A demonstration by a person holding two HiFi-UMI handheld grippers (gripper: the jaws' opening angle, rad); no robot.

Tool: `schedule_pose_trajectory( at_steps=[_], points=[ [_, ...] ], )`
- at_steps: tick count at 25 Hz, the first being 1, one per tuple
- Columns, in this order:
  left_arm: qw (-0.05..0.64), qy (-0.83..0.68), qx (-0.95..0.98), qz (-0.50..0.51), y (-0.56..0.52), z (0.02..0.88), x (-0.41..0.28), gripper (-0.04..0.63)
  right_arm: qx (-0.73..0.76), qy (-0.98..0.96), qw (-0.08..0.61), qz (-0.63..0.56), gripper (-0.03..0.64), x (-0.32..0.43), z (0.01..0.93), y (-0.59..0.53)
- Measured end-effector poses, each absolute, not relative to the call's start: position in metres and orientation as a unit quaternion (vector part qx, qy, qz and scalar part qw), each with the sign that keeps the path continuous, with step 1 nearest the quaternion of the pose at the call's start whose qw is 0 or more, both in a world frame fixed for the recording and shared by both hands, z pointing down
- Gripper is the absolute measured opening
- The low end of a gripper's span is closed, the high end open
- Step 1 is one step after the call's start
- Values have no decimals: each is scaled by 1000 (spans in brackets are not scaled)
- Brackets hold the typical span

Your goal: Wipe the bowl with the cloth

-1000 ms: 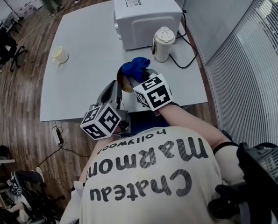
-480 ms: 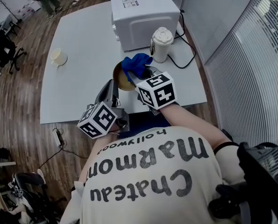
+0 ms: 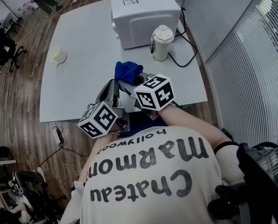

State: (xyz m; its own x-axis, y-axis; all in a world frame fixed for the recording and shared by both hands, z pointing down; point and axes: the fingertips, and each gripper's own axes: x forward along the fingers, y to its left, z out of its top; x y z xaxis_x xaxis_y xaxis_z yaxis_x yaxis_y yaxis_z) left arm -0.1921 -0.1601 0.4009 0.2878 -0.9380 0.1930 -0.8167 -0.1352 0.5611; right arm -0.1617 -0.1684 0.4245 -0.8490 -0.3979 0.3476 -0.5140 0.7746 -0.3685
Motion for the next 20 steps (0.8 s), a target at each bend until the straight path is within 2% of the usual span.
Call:
schedule_pose_trajectory(
  at_steps=[14, 20],
  points=[
    [284, -594, 746, -102, -163, 394, -197, 14, 276, -926, 217, 139, 64, -147, 448, -174],
    [293, -593, 743, -102, -162, 399, -200, 14, 305, -918, 226, 110, 64, -138, 449, -183]
  ],
)
